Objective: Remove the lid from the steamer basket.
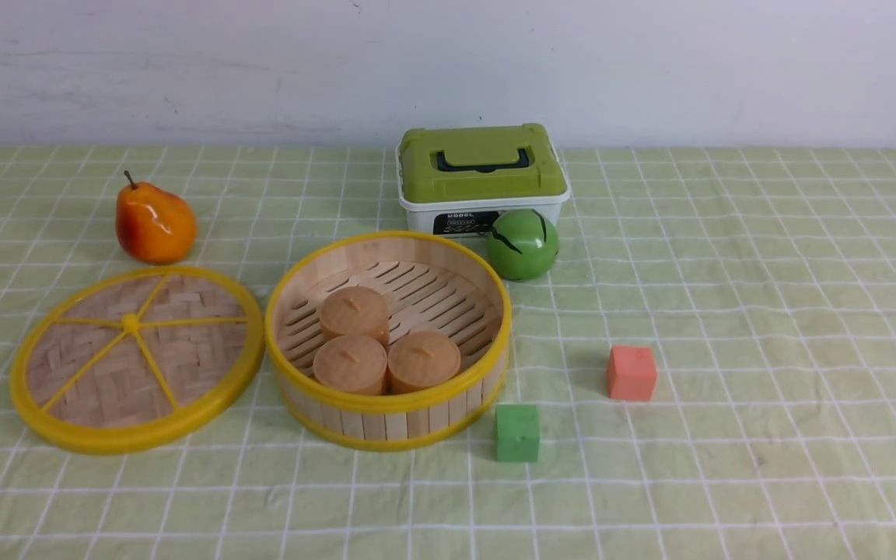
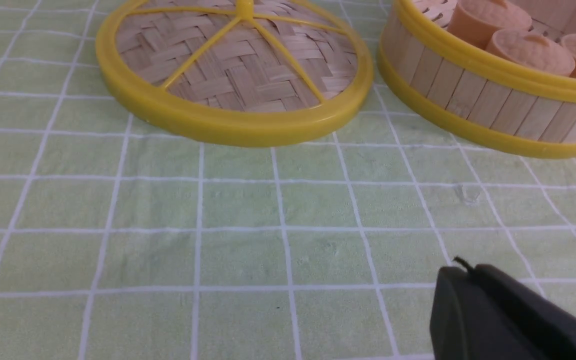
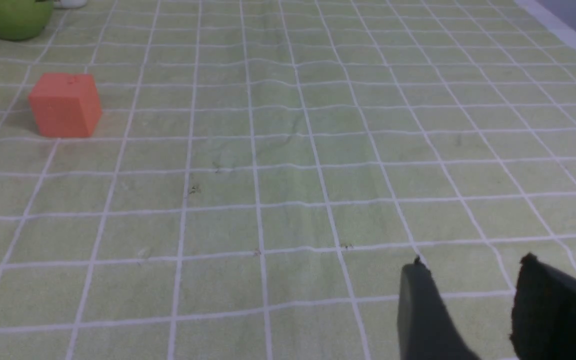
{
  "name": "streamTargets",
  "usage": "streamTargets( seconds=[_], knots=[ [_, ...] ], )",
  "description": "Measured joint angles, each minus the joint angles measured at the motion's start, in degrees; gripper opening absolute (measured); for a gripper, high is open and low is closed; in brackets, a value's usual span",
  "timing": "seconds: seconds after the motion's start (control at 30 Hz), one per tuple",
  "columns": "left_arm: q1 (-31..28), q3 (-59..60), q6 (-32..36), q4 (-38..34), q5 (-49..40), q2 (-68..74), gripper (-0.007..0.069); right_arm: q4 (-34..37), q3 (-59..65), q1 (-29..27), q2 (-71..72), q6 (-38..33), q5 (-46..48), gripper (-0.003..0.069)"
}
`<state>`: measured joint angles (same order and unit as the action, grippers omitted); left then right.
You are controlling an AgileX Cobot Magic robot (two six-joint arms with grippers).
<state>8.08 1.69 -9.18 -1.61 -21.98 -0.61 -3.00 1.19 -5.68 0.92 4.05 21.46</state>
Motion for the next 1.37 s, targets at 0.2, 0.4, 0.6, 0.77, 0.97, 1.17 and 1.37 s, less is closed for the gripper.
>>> streamTargets(
  seconds=[0.2, 0.4, 0.6, 0.77, 0.97, 1.17, 1.37],
  knots=[
    [0.0, 0.0, 0.0, -0.1, 0.0, 0.0, -0.0011, 0.0, 0.0, 0.0, 0.0, 0.0, 0.0, 0.0241],
    [0.0, 0.0, 0.0, -0.2, 0.0, 0.0, -0.0005, 0.0, 0.0, 0.0, 0.0, 0.0, 0.0, 0.0241],
    [0.0, 0.0, 0.0, -0.2, 0.0, 0.0, -0.0001, 0.0, 0.0, 0.0, 0.0, 0.0, 0.0, 0.0241],
    [0.0, 0.0, 0.0, -0.2, 0.0, 0.0, 0.0005, 0.0, 0.0, 0.0, 0.0, 0.0, 0.0, 0.0241],
    [0.0, 0.0, 0.0, -0.2, 0.0, 0.0, 0.001, 0.0, 0.0, 0.0, 0.0, 0.0, 0.0, 0.0241],
    [0.0, 0.0, 0.0, -0.2, 0.0, 0.0, 0.0018, 0.0, 0.0, 0.0, 0.0, 0.0, 0.0, 0.0241],
    [0.0, 0.0, 0.0, -0.2, 0.0, 0.0, 0.0019, 0.0, 0.0, 0.0, 0.0, 0.0, 0.0, 0.0241]
  ],
)
